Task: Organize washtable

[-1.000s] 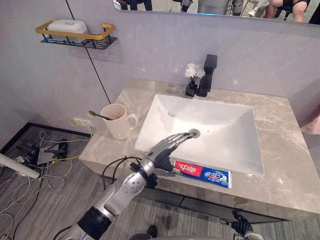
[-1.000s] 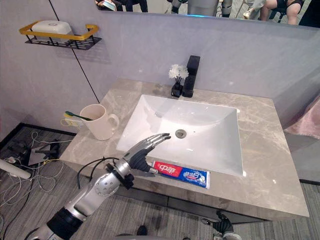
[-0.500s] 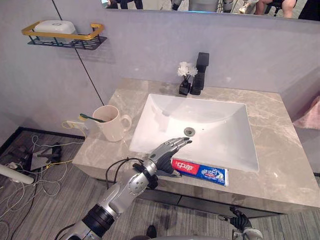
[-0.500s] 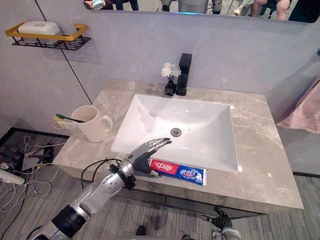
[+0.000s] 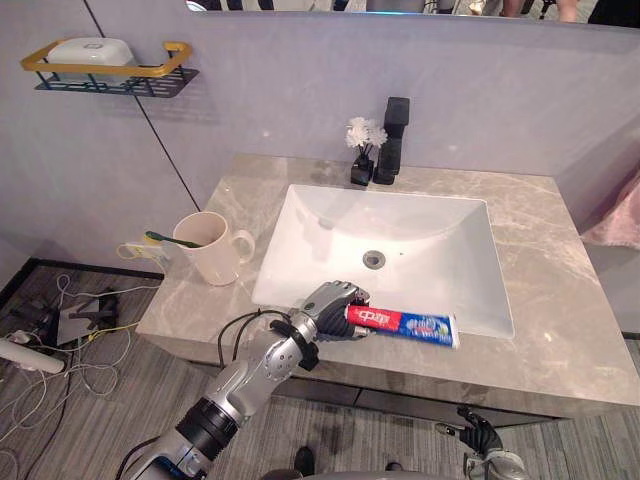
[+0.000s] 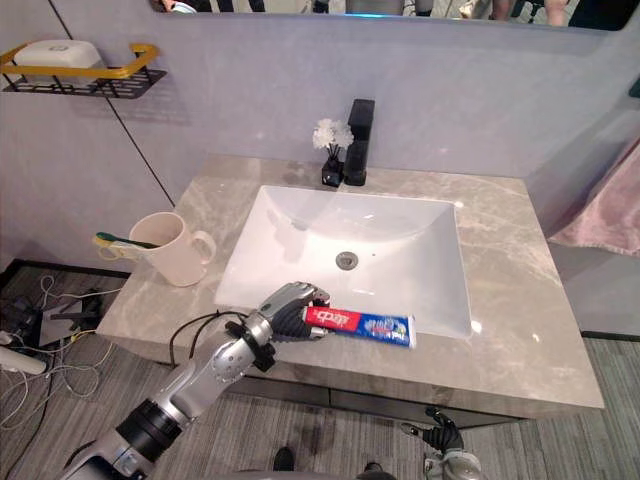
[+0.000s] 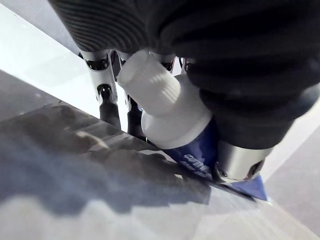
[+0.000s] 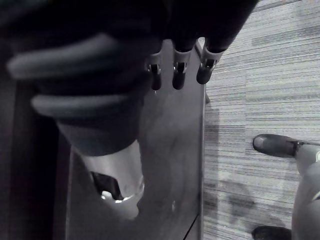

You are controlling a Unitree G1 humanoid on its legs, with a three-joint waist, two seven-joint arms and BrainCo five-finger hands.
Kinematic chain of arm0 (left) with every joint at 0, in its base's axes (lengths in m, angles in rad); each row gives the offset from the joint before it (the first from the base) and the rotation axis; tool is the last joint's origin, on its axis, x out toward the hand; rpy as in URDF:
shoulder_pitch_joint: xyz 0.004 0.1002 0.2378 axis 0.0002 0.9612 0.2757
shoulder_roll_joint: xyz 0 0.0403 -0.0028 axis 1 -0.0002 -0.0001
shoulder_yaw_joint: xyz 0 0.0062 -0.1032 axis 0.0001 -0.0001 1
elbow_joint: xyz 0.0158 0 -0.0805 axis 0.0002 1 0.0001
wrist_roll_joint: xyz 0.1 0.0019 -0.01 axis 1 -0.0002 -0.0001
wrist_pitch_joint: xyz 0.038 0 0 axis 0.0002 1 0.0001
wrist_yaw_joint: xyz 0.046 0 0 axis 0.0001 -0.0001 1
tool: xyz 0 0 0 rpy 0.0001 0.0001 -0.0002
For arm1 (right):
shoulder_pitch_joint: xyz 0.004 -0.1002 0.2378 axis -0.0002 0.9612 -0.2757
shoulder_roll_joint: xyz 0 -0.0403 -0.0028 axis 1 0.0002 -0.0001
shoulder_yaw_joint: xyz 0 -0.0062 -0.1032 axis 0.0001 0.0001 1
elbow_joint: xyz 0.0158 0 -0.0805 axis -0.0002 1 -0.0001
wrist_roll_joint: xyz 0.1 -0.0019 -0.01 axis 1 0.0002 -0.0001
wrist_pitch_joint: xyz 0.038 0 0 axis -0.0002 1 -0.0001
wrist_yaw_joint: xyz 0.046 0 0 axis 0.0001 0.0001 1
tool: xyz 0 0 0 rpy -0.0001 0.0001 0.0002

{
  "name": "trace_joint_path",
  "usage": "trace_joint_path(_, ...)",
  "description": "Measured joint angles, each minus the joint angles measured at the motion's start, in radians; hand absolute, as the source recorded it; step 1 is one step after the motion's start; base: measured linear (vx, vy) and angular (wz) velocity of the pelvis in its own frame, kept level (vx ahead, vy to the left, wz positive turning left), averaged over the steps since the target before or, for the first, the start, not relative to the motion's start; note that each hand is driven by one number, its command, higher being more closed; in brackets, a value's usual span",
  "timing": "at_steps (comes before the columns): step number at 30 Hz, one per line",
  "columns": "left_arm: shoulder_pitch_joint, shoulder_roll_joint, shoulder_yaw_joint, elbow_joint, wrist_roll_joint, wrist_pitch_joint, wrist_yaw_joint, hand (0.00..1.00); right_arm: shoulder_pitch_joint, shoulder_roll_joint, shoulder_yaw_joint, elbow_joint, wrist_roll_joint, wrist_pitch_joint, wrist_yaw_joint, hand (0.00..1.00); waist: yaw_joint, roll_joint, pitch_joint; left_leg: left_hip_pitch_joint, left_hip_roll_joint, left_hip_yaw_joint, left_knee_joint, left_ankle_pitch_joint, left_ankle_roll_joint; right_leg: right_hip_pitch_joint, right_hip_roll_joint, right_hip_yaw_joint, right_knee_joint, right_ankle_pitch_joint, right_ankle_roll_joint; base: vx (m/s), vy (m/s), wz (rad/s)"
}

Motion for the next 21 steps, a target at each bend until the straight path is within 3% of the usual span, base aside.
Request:
trace_joint_path(14, 0.039, -0.031, 0.039, -0.008, -0.115, 0.028, 0.021, 1.0, 0.013, 0.016, -0.224, -0.005, 0.131, 0.0, -0.029, 0.0, -0.013, 0.011, 0.001, 0.009, 0.011, 0.068, 0.0, -0.015, -0.002, -0.024, 0.003, 0.073, 0.005, 0.002, 0.002, -0.02, -0.002, -0.14)
trace_joint_path(21, 0.05, -0.083, 0.088, -0.036, -0.166, 0.053, 0.043, 1.0, 0.031, 0.01, -0.457, -0.146, 0.154, 0.003, -0.073, 0.0, -0.013, 0.013, 0.0, 0.004, 0.011, 0.111, 0.016, -0.037, 0.005, -0.046, 0.0, 0.121, 0.021, 0.003, 0.005, 0.01, 0.006, -0.18)
